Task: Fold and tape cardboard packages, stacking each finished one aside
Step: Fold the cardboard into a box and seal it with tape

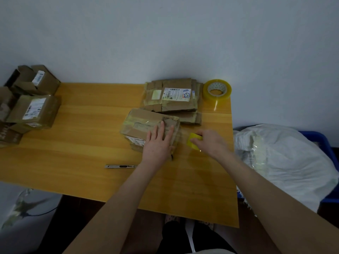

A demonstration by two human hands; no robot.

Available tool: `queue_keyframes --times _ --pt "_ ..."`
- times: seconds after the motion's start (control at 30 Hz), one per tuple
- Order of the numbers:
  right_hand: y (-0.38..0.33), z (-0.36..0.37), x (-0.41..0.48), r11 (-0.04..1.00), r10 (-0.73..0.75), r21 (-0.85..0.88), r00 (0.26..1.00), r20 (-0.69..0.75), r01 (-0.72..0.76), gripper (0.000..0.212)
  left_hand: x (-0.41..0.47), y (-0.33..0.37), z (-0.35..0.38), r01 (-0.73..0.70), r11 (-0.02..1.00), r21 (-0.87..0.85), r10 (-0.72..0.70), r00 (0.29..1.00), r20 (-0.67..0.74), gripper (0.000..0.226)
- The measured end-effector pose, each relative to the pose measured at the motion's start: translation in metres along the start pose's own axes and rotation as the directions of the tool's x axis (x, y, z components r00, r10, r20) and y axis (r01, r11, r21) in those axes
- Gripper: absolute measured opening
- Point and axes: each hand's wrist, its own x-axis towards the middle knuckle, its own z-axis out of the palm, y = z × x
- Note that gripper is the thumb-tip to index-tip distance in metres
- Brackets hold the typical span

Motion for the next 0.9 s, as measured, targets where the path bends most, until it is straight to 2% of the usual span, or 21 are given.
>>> queue_keyframes --times 0.27,0.5,0.67,0.8,0.9 --pt "-0.005 0.013 0.000 0.993 0.091 -0.073 0.996 -0.025 -0.092 0.041 -0.003 -0.002 -0.001 0.011 1.000 0.016 -0.011 1.000 -0.016 0.067" --pt "-0.011 0.025 0.000 0.992 0.100 0.090 0.990 -0.098 -0.091 0.032 0.004 -0.010 -0.001 -0.007 1.000 -0.023 0.005 0.996 -0.089 0.068" --pt "-0.029 0.043 0.001 0.975 0.182 0.162 0.964 -0.195 -0.151 0.026 0.005 -0.011 0.013 -0.044 0.976 -0.213 -0.013 0.965 -0.260 0.073" --pt "-0.036 0.060 0.003 0.958 0.218 0.231 0.953 -0.212 -0.168 0.024 -0.001 -0.028 0.022 -0.136 0.890 -0.435 -0.011 0.947 -0.320 0.076" --pt "-0.036 0.065 0.003 0.953 0.237 0.244 0.945 -0.226 -0.180 0.022 -0.024 -0.047 0.028 -0.217 0.871 -0.440 -0.010 0.889 -0.458 0.046"
